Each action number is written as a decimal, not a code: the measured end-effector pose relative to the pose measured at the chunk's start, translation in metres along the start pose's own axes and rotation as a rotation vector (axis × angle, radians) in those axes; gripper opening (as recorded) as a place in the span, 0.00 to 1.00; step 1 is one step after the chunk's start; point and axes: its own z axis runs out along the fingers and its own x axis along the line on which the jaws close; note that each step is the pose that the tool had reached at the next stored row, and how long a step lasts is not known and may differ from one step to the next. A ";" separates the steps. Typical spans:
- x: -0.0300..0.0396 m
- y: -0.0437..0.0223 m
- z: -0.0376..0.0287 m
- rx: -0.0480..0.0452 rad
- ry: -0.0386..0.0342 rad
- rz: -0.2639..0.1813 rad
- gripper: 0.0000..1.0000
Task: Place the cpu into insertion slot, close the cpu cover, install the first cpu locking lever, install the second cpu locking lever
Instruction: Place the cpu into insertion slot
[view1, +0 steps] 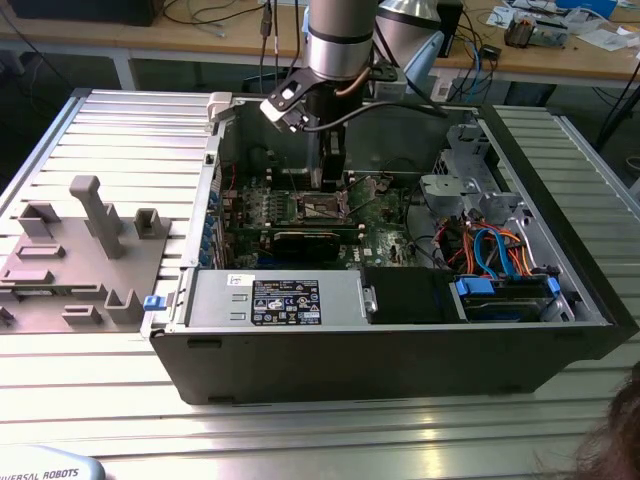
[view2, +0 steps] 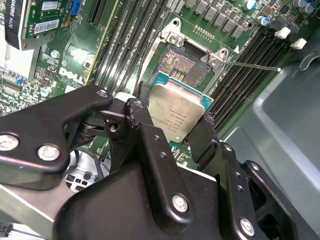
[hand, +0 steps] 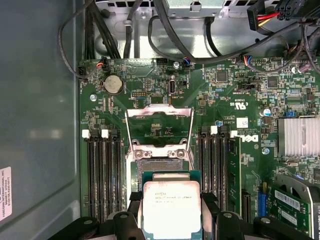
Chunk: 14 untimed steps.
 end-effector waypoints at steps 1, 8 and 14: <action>0.0000 0.0000 0.0003 0.0001 0.0001 0.000 0.55; 0.0000 0.0000 0.0023 0.0000 0.0001 0.000 0.55; 0.0001 -0.0001 0.0038 0.0001 0.0001 0.000 0.55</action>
